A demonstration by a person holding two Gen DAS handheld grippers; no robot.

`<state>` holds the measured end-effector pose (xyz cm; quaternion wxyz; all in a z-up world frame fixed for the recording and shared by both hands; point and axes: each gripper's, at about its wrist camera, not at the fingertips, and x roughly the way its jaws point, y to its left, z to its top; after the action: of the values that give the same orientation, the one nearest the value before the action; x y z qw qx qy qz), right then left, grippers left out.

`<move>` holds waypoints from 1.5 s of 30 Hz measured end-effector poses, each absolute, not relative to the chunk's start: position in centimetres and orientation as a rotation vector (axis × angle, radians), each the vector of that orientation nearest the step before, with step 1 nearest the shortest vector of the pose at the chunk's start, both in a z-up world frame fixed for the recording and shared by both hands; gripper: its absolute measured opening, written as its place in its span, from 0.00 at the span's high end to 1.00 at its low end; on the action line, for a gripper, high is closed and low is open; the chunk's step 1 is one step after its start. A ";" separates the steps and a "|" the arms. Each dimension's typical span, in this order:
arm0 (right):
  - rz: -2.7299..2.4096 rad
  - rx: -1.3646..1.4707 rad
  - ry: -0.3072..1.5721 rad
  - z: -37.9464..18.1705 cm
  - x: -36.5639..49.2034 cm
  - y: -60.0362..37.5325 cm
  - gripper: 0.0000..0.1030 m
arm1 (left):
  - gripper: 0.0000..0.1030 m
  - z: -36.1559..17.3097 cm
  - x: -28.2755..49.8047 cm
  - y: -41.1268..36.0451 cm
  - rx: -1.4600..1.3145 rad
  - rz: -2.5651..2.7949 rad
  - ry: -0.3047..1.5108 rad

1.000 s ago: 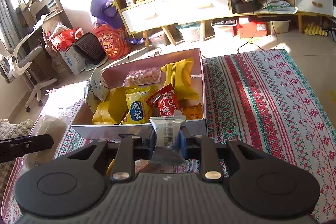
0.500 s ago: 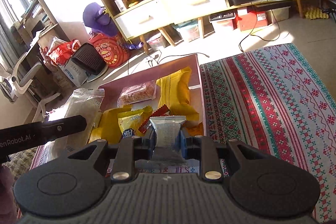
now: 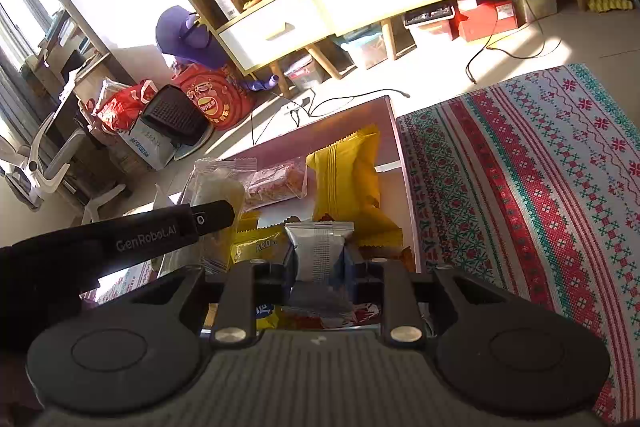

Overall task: Organize snacks
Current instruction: 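Lower both held items into the box and open both tools, then withdraw both open tools from the box toward the remaining snacks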

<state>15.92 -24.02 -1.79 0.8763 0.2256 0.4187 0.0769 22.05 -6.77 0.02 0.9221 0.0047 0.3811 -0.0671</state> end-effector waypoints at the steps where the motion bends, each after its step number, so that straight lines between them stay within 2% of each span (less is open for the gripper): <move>1: 0.157 0.476 0.877 -1.9 16.0 -24.1 0.77 | 0.78 0.0 22.2 -6.9 0.017 -0.132 0.775; 8: 0.147 0.498 0.878 -1.8 16.1 -24.5 0.76 | 0.77 0.0 23.1 -7.1 0.047 -0.104 0.761; 10: 0.140 0.514 0.873 -1.7 16.1 -24.7 0.69 | 0.75 -0.1 23.3 -7.2 0.059 -0.093 0.763; 12: 0.132 0.522 0.866 -1.6 16.1 -24.9 0.50 | 0.62 0.1 23.2 -7.3 0.073 -0.073 0.746; 25: 0.130 0.513 0.849 -0.8 15.6 -24.9 0.38 | 0.41 0.7 21.7 -6.1 0.057 -0.077 0.754; 28: 0.122 0.504 0.846 -0.6 15.3 -25.0 0.33 | 0.37 0.8 20.9 -5.8 0.046 -0.092 0.757; 30: 0.117 0.503 0.843 -0.4 15.0 -25.1 0.28 | 0.30 0.8 20.3 -5.6 0.039 -0.110 0.758; 34: 0.118 0.495 0.841 -0.2 14.4 -25.1 0.23 | 0.26 0.6 18.9 -4.9 0.046 -0.130 0.762; 39: 0.116 0.482 0.842 0.0 13.6 -24.8 0.11 | 0.12 0.6 17.0 -3.5 0.021 -0.138 0.755; 45: 0.123 0.446 0.851 -0.1 12.2 -24.2 0.06 | 0.03 0.3 15.1 -2.2 0.023 -0.154 0.746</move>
<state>12.23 -24.16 -0.05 0.8849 0.2143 0.4093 0.0589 15.07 -2.17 0.34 0.9283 0.0110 0.3641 -0.0750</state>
